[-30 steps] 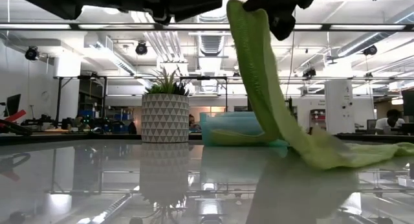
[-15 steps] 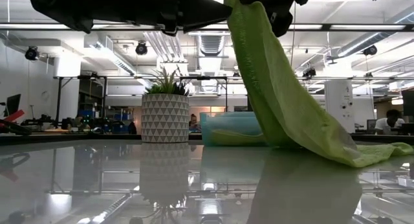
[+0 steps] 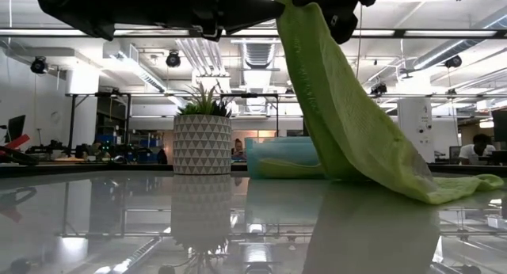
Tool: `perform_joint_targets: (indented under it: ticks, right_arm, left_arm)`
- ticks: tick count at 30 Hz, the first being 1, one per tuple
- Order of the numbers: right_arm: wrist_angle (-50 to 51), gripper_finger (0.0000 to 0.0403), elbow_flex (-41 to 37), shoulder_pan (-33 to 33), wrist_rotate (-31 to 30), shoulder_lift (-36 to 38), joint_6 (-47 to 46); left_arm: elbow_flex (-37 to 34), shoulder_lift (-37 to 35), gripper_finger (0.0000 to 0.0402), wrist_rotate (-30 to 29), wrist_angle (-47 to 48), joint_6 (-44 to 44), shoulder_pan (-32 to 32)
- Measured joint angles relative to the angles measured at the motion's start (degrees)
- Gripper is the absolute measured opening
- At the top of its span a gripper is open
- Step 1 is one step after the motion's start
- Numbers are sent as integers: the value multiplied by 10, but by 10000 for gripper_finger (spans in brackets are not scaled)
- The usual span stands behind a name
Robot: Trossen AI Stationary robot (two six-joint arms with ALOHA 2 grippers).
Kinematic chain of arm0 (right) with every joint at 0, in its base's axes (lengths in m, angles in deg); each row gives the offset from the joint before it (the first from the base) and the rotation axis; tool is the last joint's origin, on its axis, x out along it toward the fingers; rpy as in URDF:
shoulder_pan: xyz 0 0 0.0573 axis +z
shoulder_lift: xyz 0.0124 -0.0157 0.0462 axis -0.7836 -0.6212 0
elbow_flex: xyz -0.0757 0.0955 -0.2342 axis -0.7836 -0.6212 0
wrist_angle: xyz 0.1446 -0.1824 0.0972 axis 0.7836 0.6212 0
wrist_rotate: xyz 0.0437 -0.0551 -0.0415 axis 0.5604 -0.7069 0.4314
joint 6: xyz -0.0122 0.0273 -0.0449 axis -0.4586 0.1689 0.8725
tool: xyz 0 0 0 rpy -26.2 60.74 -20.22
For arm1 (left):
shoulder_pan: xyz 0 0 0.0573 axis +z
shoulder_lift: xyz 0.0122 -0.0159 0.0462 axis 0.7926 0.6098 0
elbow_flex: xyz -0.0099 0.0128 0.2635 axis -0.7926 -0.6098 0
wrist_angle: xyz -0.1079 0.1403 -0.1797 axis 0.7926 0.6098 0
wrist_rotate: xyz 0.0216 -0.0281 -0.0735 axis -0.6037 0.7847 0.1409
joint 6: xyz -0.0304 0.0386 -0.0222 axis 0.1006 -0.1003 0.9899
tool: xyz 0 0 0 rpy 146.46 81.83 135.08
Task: Fold microfiber towels
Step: Fold the green microfiber cloth
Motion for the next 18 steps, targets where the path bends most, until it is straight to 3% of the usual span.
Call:
perform_joint_targets:
  ticks: [6,11,18]
  right_arm:
    - [1,44,0,-5,-19,0,4]
    - [47,98,0,-20,-67,9,-8]
    - [192,166,38,-31,-78,44,-53]
  left_arm:
    - [0,0,0,0,0,2,0]
    - [4,-1,0,-75,-18,44,-1]
    - [33,-10,0,-146,-31,11,0]
